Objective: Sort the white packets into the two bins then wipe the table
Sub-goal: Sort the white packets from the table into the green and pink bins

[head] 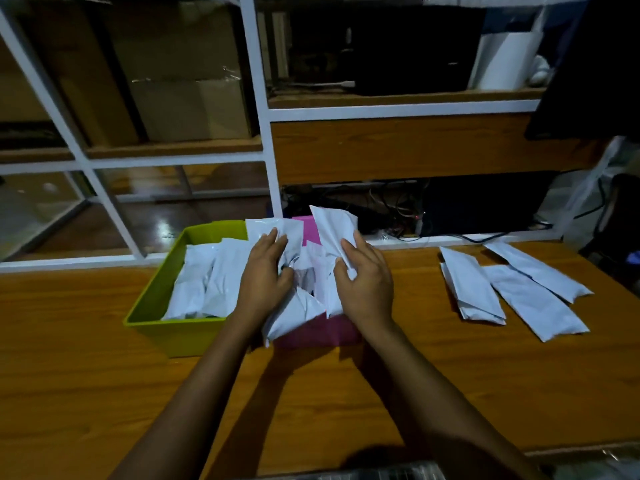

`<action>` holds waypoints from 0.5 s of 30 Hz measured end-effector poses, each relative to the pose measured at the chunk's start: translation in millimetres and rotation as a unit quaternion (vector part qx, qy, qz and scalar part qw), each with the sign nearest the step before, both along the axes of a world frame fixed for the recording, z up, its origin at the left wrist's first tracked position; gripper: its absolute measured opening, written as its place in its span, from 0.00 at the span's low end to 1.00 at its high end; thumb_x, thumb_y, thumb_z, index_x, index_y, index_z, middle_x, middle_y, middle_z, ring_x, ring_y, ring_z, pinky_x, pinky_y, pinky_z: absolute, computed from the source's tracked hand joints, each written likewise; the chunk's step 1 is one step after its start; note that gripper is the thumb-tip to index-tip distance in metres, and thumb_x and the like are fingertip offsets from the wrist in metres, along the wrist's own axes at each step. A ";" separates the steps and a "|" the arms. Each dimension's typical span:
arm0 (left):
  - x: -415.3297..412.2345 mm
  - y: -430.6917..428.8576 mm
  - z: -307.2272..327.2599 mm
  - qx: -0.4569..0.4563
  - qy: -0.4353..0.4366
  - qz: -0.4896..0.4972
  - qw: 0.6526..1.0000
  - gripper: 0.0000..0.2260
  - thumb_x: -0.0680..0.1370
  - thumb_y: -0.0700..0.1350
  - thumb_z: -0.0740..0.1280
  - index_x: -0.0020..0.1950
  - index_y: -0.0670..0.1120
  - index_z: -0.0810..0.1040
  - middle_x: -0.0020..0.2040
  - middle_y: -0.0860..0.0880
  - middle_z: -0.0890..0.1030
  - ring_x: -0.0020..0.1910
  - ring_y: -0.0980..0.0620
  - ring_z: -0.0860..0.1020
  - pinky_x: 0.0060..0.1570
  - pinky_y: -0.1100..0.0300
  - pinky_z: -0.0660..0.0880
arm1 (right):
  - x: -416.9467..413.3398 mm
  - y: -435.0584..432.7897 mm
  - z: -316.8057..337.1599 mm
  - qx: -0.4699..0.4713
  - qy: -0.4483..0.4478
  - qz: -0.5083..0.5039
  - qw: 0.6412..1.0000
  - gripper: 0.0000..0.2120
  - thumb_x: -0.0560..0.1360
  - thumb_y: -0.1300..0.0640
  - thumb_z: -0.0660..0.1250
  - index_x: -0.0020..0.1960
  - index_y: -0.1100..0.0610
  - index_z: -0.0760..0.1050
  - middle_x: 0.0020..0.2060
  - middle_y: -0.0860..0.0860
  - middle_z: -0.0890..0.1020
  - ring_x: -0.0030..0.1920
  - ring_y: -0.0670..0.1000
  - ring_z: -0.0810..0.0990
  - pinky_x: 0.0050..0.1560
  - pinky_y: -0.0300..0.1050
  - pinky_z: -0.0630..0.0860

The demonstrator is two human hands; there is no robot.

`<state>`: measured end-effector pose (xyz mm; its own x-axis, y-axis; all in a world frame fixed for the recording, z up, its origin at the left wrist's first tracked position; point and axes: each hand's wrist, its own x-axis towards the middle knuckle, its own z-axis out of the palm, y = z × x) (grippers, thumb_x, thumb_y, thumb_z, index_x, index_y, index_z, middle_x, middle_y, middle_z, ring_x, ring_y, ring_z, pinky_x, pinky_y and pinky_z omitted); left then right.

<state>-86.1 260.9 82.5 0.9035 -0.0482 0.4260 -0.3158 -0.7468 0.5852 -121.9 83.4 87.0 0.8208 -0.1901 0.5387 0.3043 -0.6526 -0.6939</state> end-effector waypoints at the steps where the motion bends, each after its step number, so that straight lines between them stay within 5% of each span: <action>1: 14.5 -1.1 -0.5 0.012 0.014 -0.003 1.000 0.27 0.74 0.44 0.62 0.74 0.43 0.67 0.76 0.45 0.63 0.76 0.45 0.58 0.73 0.50 0.59 | 14.5 3.6 0.4 -0.015 0.017 0.003 1.000 0.19 0.77 0.55 0.66 0.67 0.55 0.74 0.71 0.52 0.71 0.70 0.53 0.69 0.63 0.42 0.68; 6: 81.2 -5.9 -16.4 0.071 0.074 -0.033 0.994 0.29 0.72 0.46 0.58 0.72 0.41 0.69 0.75 0.37 0.63 0.75 0.39 0.61 0.73 0.49 0.57 | 87.9 18.8 -12.7 -0.141 0.111 -0.008 0.984 0.19 0.77 0.56 0.65 0.67 0.57 0.74 0.72 0.56 0.70 0.69 0.57 0.69 0.63 0.47 0.71; 9: 117.2 -8.4 -40.0 0.183 0.125 -0.064 0.973 0.29 0.76 0.52 0.52 0.75 0.40 0.64 0.75 0.35 0.61 0.75 0.36 0.59 0.72 0.44 0.58 | 121.8 24.1 -36.0 -0.228 0.171 -0.020 0.958 0.16 0.77 0.56 0.62 0.64 0.57 0.75 0.69 0.57 0.72 0.65 0.59 0.72 0.61 0.48 0.71; 12: 142.6 -4.9 -60.7 0.348 0.250 -0.094 0.899 0.36 0.80 0.61 0.54 0.78 0.39 0.47 0.78 0.36 0.45 0.77 0.37 0.43 0.74 0.40 0.49 | 135.1 23.6 -61.0 -0.314 0.265 0.024 0.912 0.17 0.80 0.55 0.58 0.67 0.59 0.69 0.69 0.61 0.70 0.67 0.61 0.70 0.65 0.51 0.68; 15: 153.6 -1.7 -54.4 0.455 0.289 -0.160 0.827 0.53 0.71 0.71 0.62 0.77 0.36 0.42 0.77 0.34 0.40 0.76 0.35 0.39 0.75 0.40 0.47 | 141.6 19.2 -66.7 -0.383 0.331 0.116 0.855 0.25 0.80 0.58 0.56 0.75 0.64 0.57 0.76 0.64 0.56 0.76 0.63 0.54 0.75 0.57 0.55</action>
<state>67.5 259.2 28.1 0.8229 -0.3866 -0.4163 -0.4459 -0.8936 -0.0515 19.7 102.6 20.4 0.9619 0.2189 -0.1636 0.1930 -0.9680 -0.1605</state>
